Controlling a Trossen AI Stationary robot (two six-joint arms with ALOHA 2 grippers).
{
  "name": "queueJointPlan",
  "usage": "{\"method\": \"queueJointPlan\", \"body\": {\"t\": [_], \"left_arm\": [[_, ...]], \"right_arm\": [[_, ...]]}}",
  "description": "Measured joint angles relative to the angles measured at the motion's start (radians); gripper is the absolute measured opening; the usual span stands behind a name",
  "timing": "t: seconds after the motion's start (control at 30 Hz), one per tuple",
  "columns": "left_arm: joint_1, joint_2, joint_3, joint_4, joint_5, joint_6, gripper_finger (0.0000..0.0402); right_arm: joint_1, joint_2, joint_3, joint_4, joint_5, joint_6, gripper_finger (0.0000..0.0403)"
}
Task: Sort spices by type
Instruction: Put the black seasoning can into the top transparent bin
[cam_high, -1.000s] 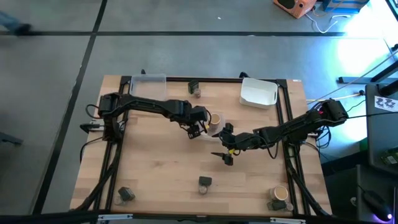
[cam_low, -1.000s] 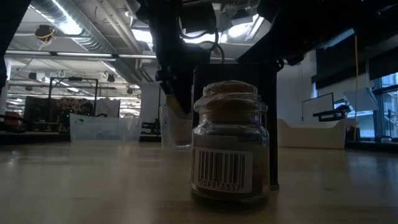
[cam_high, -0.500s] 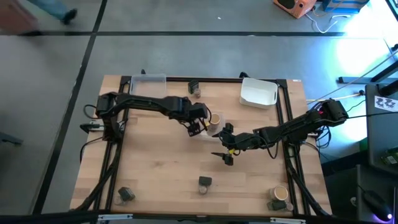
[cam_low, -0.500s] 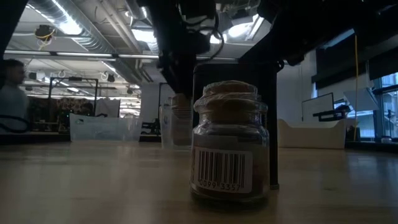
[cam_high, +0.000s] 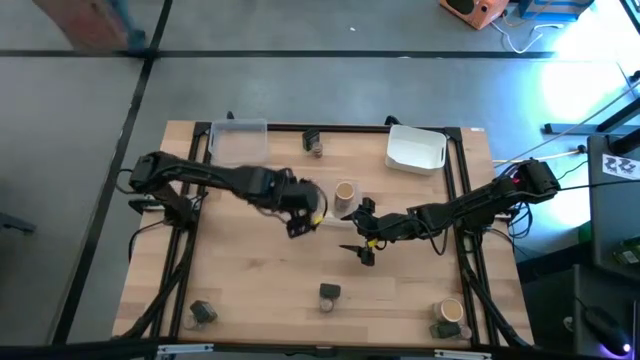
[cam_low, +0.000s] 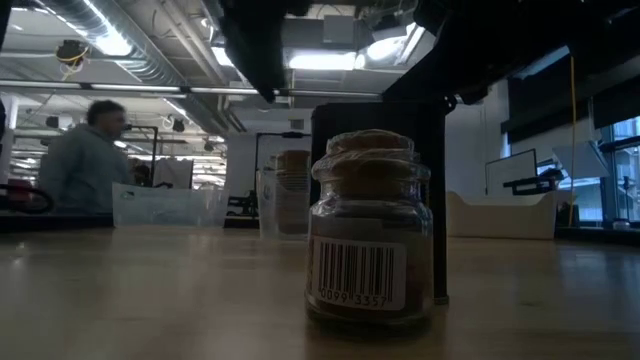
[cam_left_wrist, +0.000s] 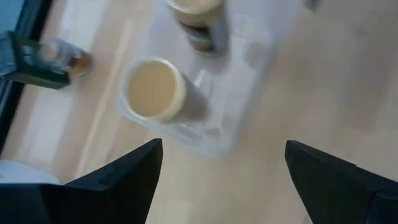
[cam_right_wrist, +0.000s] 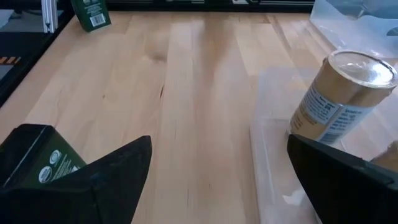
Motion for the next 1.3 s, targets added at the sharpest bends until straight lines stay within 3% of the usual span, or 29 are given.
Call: {"method": "queueJointPlan", "body": {"t": [0.3, 0.53, 1.03, 1.3], "left_arm": [[-0.228, -0.012, -0.005, 0.033, -0.040, -0.070, 0.0321], [-0.350, -0.008, -0.098, 0.252, -0.106, -0.069, 0.0321], [-0.381, 0.013, -0.421, 0.860, -0.098, 0.006, 0.0321], [-0.360, 0.095, -0.461, 1.068, -0.009, 0.039, 0.0321]], "right_arm": [[0.000, 0.000, 0.000, 0.004, 0.000, 0.000, 0.0374], [0.000, 0.000, 0.000, 0.021, 0.001, -0.001, 0.0374], [0.000, 0.000, 0.000, 0.019, 0.000, -0.001, 0.0374], [0.000, 0.000, 0.001, 0.018, 0.001, -0.001, 0.0374]]}}
